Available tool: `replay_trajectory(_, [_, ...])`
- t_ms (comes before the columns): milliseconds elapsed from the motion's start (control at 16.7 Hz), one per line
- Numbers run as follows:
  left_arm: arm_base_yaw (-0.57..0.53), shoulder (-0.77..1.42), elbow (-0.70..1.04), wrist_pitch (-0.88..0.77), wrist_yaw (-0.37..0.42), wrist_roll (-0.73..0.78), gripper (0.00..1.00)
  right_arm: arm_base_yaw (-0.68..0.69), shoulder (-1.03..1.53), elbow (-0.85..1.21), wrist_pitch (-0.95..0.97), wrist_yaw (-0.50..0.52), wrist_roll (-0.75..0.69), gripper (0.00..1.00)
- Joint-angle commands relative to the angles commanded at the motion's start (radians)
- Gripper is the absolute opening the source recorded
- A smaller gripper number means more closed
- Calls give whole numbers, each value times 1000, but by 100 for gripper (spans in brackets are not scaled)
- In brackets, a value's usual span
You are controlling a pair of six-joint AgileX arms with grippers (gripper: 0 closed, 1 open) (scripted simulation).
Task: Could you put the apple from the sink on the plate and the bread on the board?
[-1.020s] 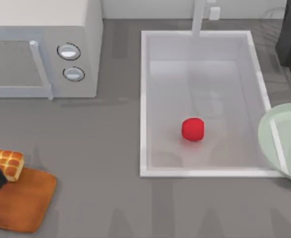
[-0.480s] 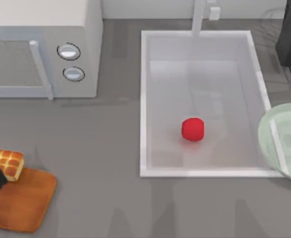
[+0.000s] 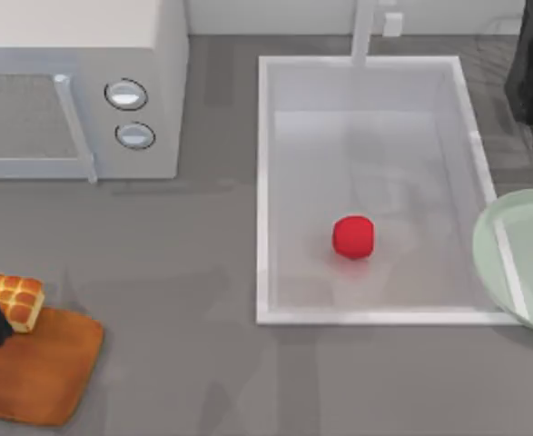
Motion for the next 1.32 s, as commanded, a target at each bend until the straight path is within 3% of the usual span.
replay_trajectory(360, [0,0,0,0,0,0,100,128,612,550,-333,-2,143,100])
replay_trajectory(660, [0,0,0,0,0,0,100,212,991,864,-541,-8,246,100])
replay_trajectory(900, [0,0,0,0,0,0,100,247,1138,982,-623,-12,292,100])
replay_trajectory(1320, [0,0,0,0,0,0,100,244,1151,987,-625,-12,294,100])
